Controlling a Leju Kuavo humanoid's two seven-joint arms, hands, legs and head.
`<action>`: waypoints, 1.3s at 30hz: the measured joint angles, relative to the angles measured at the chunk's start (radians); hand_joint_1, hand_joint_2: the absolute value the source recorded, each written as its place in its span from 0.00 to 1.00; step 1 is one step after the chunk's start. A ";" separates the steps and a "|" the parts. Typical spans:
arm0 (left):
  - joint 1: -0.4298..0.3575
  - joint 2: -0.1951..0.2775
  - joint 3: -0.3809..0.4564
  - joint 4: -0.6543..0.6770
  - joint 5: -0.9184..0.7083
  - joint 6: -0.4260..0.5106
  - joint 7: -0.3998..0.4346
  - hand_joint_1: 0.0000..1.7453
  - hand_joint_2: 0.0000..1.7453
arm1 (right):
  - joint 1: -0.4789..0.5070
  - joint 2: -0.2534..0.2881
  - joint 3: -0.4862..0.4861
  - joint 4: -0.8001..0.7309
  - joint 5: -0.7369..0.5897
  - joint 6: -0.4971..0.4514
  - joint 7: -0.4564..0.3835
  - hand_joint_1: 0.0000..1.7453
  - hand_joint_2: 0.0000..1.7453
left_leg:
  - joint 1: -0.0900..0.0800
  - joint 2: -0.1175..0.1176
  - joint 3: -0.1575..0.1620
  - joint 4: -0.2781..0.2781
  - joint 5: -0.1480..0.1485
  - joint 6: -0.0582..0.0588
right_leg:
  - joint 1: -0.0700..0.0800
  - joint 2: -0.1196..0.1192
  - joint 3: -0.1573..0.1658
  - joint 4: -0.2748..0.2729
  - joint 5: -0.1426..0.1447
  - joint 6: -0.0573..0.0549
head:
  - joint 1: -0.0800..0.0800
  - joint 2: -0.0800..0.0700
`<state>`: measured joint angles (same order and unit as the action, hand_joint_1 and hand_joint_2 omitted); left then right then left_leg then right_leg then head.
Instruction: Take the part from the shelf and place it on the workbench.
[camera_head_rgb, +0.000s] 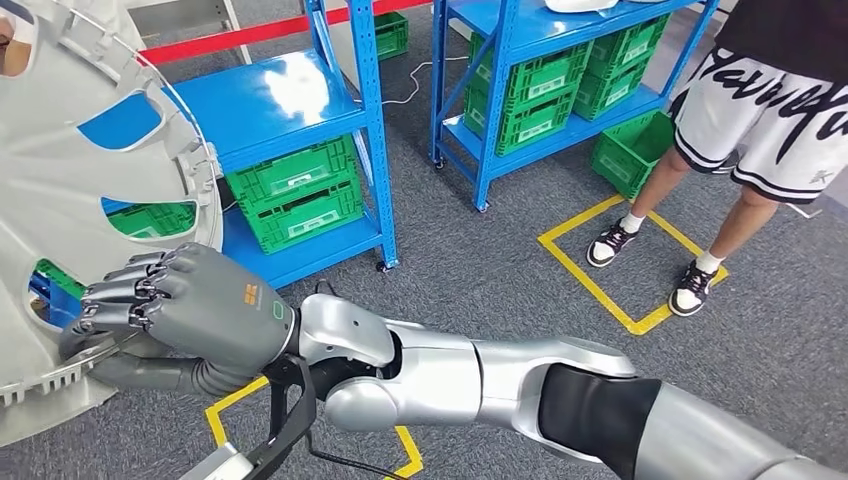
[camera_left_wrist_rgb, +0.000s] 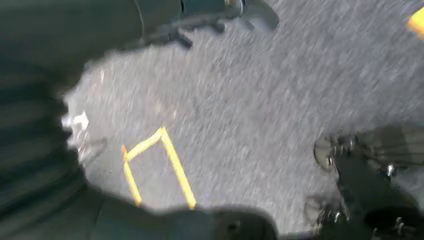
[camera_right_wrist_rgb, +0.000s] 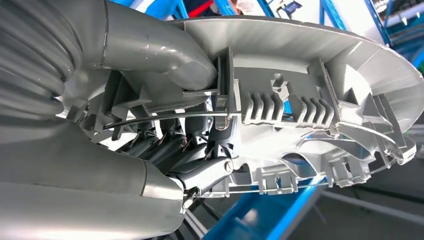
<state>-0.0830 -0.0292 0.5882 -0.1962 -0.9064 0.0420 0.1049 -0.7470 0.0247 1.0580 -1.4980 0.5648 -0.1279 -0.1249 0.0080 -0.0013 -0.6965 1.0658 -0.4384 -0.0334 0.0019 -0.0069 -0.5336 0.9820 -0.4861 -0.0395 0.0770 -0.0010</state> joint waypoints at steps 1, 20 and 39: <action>0.000 0.000 0.000 0.000 0.000 0.000 0.000 0.00 1.00 | -0.001 0.001 0.001 0.000 0.000 0.000 0.000 1.00 1.00 | 0.001 -0.001 -0.014 0.053 -0.049 -0.005 | 0.000 -0.001 -0.011 0.000 0.010 -0.002 | -0.001 0.000; -0.002 0.000 0.018 0.000 0.000 0.004 0.008 0.00 1.00 | -0.002 0.019 0.012 0.023 -0.015 0.023 -0.015 1.00 1.00 | 0.004 0.003 0.073 -0.038 -0.004 0.047 | -0.006 0.004 -0.197 0.338 -0.099 0.059 | 0.004 0.000; -0.011 -0.003 0.018 -0.002 -0.027 0.004 0.021 0.00 1.00 | 0.004 0.029 0.004 0.026 0.011 0.029 -0.017 1.00 1.00 | 0.007 0.001 0.135 0.092 -0.077 -0.020 | 0.001 0.000 -0.152 0.034 0.100 0.012 | -0.002 0.000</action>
<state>-0.0940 -0.0318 0.6062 -0.1983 -0.9331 0.0459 0.1257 -0.7434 0.0532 1.0616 -1.4718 0.5761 -0.0986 -0.1414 0.0145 -0.0001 -0.5616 1.1574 -0.5154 -0.0537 0.0026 -0.0071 -0.6853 1.0165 -0.3862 -0.0274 0.0751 -0.0011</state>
